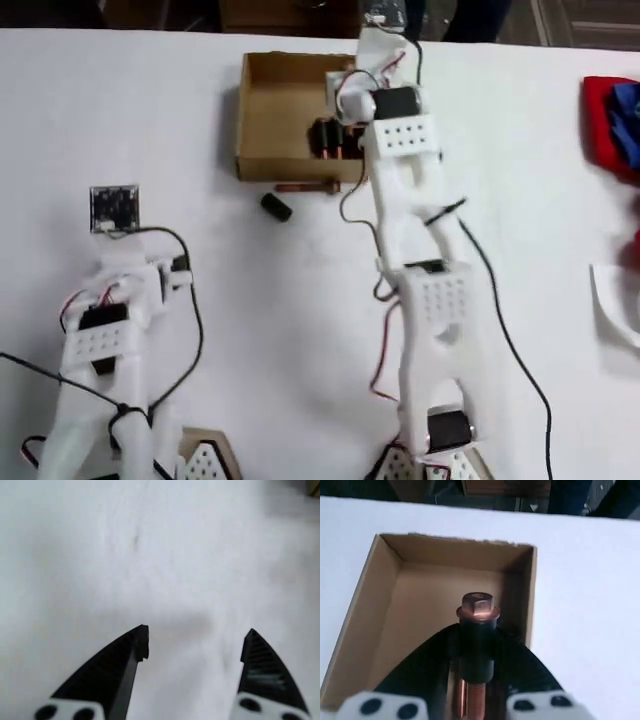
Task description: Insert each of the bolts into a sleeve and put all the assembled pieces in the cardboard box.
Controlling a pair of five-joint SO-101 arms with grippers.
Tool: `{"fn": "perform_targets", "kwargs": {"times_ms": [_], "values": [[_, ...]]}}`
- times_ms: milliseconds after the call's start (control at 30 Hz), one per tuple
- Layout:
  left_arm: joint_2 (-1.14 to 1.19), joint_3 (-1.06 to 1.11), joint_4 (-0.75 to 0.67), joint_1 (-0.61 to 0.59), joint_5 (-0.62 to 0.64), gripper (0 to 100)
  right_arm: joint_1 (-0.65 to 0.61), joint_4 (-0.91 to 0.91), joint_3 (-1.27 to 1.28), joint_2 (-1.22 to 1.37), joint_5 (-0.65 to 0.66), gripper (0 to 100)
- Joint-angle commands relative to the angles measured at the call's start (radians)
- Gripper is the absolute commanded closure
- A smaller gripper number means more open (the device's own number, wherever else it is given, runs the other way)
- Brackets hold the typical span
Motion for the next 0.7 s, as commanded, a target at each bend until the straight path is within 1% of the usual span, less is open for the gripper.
{"fn": "perform_targets", "kwargs": {"times_ms": [0, 133, 333, 667], "values": [[-0.026, -0.002, -0.009, 0.038, -0.006, 69, -0.030, 0.008, -0.371, 0.203, -0.005, 97.5], [-0.026, -0.002, -0.009, 0.043, -0.006, 69, -0.047, -0.016, -0.394, 0.288, -0.006, 97.5], [-0.026, -0.002, -0.009, 0.043, -0.006, 69, -0.076, -0.108, -0.344, 0.291, -0.009, 97.5], [-0.026, -0.002, -0.011, 0.043, -0.006, 69, -0.116, -0.114, -0.269, 0.297, -0.009, 97.5]]}}
